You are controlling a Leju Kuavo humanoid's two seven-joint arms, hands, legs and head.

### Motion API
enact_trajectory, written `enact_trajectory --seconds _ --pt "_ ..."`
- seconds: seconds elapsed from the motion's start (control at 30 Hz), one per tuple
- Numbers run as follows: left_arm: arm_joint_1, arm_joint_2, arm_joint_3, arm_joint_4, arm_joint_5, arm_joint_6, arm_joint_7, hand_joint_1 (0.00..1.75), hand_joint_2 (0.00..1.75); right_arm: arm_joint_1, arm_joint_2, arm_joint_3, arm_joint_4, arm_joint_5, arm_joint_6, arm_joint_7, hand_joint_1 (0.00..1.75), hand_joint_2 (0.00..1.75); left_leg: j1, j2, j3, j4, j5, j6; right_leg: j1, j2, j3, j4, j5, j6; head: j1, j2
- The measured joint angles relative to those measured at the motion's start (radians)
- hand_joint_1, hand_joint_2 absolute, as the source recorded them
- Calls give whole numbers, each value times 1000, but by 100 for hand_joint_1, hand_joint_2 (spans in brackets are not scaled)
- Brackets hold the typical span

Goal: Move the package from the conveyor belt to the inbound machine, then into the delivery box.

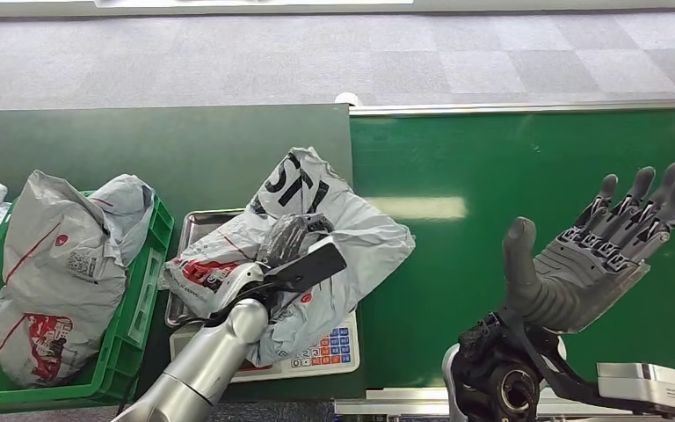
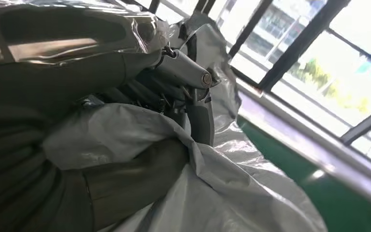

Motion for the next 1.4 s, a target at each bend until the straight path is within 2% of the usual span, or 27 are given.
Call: enact_trajectory --seconds 0.17,0.27,0.43,0.63,0.77,0.9,1.13,1.23,1.4 --pt "47 -9 49 -154 175 185 -164 175 175 3 -2 0 -6 -18 -9 0 0 175 0 0 0 0 0 0 0 0 0 0 0 0 0 0" --pt "69 -9 58 -231 206 212 -194 175 175 3 -2 1 -5 -22 -9 0 0 175 0 0 0 0 0 0 0 0 0 0 0 0 0 0" --pt "92 -9 62 -292 211 237 -217 175 175 3 -3 1 -5 -25 -7 0 0 175 0 0 0 0 0 0 0 0 0 0 0 0 0 0" --pt "135 -4 50 -404 208 439 -396 170 175 -1 -7 3 3 -51 8 0 0 175 0 -1 -1 0 0 0 0 -1 0 0 0 0 0 0" --pt "187 -14 37 -546 65 549 -508 172 175 -7 -7 3 13 -61 27 7 0 175 0 0 -1 0 0 0 0 0 -1 0 0 0 0 0" --pt "229 -41 45 -730 -68 555 -525 172 175 -14 -7 3 28 -64 44 13 0 175 0 0 -2 0 0 0 0 0 -1 0 -1 0 0 0" --pt "294 -62 136 -1089 -160 556 -525 153 175 -12 -8 -1 52 -59 69 18 0 175 0 0 -1 0 0 0 0 0 -1 0 -1 -1 0 0" --pt "307 -67 205 -1142 -153 555 -525 147 175 1 -10 -3 55 -55 67 16 0 175 0 0 -1 -1 0 0 0 -1 -1 0 -1 -1 0 0" --pt "301 -61 388 -1139 -79 555 -525 139 175 31 -19 -8 56 -68 61 6 0 175 0 0 -1 -1 0 0 0 0 0 0 -1 -1 0 0"
